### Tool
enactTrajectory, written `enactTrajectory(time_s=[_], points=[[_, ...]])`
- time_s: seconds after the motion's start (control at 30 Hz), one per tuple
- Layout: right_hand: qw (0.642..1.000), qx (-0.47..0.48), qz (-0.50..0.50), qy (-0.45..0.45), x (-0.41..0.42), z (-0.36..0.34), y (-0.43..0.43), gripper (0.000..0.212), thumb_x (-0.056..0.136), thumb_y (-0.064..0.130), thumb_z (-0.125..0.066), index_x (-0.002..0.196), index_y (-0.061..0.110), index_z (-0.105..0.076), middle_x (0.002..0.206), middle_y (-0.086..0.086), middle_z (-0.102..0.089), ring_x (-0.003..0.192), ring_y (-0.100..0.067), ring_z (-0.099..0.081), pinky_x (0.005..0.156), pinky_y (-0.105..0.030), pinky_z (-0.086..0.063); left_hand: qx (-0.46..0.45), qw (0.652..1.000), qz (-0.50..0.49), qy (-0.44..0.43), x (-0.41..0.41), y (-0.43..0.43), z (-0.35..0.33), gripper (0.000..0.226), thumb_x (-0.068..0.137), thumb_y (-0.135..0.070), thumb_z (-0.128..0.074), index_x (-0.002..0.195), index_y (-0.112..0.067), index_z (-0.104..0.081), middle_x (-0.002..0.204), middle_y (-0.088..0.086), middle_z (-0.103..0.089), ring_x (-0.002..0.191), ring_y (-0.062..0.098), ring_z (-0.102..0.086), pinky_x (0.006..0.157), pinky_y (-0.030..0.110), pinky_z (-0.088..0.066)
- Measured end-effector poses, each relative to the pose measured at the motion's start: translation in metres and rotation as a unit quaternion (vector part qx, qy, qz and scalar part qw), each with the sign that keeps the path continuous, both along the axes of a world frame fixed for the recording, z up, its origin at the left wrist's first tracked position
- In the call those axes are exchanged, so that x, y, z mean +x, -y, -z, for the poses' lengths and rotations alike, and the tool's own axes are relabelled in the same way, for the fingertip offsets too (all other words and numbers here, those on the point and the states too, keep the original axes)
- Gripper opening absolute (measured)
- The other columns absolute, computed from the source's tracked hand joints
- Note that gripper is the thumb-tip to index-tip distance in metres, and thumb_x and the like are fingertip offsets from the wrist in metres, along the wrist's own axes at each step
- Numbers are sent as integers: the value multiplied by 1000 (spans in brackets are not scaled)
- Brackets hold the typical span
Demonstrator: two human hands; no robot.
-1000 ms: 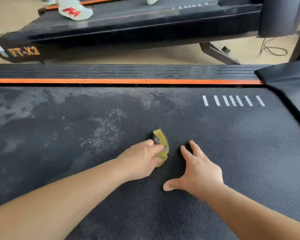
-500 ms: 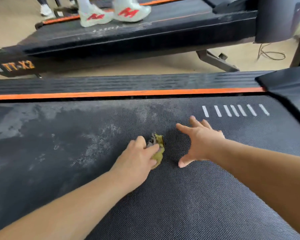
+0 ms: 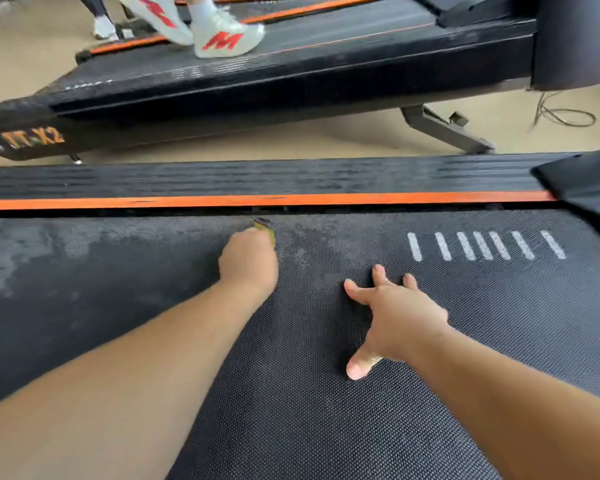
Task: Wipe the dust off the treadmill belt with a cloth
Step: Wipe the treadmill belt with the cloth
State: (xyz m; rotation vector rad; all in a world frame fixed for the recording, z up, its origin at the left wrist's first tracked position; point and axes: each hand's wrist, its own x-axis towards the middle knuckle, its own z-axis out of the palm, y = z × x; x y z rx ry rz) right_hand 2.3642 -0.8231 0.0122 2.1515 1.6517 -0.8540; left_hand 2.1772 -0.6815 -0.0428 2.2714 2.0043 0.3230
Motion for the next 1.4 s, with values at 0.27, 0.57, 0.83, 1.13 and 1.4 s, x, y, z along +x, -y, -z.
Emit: enactTrajectory(time_s=[0.27,0.57,0.83,1.13,1.4], points=[[1000,13,5,-4,2,3,2,142,49,60,-96,153,64,0,169,17,20,157,-36,16,111,-81,-23,-22,963,265,-47,-18,-9,-13,20,100,-19,-47,111,-22,-64,112,-3,-66,101,25,-65,82,41,-55],[1000,10,8,-1,0,2,1,143,47,59,-97,153,66,-1,169,17,20,158,-34,15,112,-80,-25,2,967,256,-9,30,24,-5,25,103,-21,-43,113,-18,-66,109,0,-61,102,23,-50,78,40,-48],[1000,10,9,-3,1,0,1,143,48,59,-97,153,65,0,169,17,21,158,-35,15,112,-78,-27,67,994,40,-73,-25,-13,-11,24,101,-28,-49,110,-19,-71,105,4,-51,106,28,-45,80,39,-38],[1000,18,9,2,-1,2,2,143,46,63,-96,151,68,1,168,20,20,159,-32,13,114,-74,-30,-46,948,315,-28,3,14,-15,12,99,-28,-55,110,-26,-58,106,-1,-43,102,21,-41,80,44,-48],[1000,18,18,-2,-1,2,1,143,45,61,-97,150,69,0,168,21,20,159,-32,12,113,-74,-30,-3,995,102,14,3,10,-9,25,98,-23,-51,116,-23,-68,105,8,-50,102,30,-51,82,40,-46]])
